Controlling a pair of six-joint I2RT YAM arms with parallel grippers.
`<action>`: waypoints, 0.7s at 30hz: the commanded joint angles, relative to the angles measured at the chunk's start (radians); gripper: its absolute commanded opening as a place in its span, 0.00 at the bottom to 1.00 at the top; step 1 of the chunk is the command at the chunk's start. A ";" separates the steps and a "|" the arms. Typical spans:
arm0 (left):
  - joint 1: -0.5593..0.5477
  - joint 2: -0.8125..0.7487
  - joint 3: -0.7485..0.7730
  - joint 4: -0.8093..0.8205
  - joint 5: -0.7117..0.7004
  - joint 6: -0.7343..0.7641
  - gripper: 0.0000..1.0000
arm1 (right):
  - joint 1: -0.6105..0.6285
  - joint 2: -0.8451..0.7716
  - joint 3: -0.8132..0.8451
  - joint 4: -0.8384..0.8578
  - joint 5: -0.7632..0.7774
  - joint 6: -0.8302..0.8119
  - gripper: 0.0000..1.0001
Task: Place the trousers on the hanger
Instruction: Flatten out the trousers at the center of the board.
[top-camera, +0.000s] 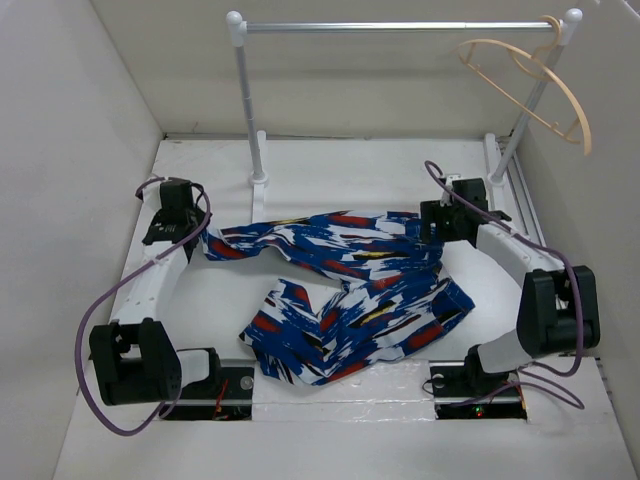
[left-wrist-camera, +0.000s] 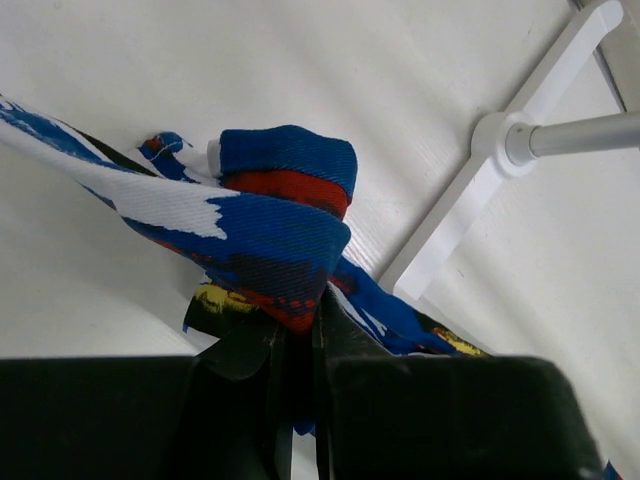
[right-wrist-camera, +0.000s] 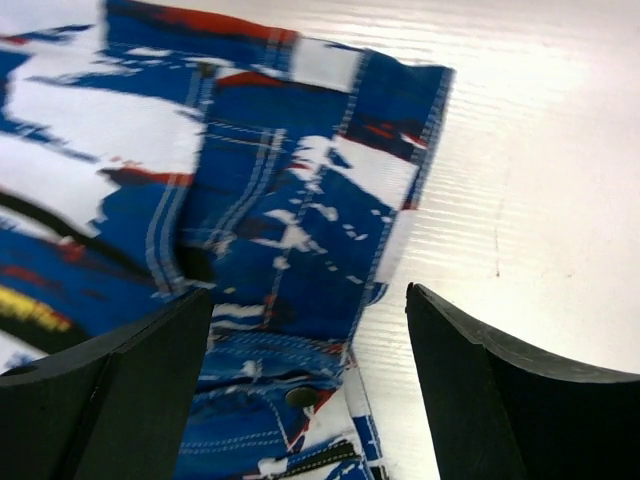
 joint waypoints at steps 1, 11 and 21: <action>0.003 -0.034 -0.020 0.041 0.043 0.005 0.00 | -0.034 0.024 -0.020 0.089 0.035 0.099 0.84; 0.003 -0.057 -0.043 0.053 0.081 0.008 0.00 | -0.136 0.143 -0.114 0.290 -0.248 0.208 0.79; -0.006 -0.071 -0.068 0.072 0.143 0.000 0.00 | -0.391 -0.045 -0.178 0.434 -0.309 0.264 0.00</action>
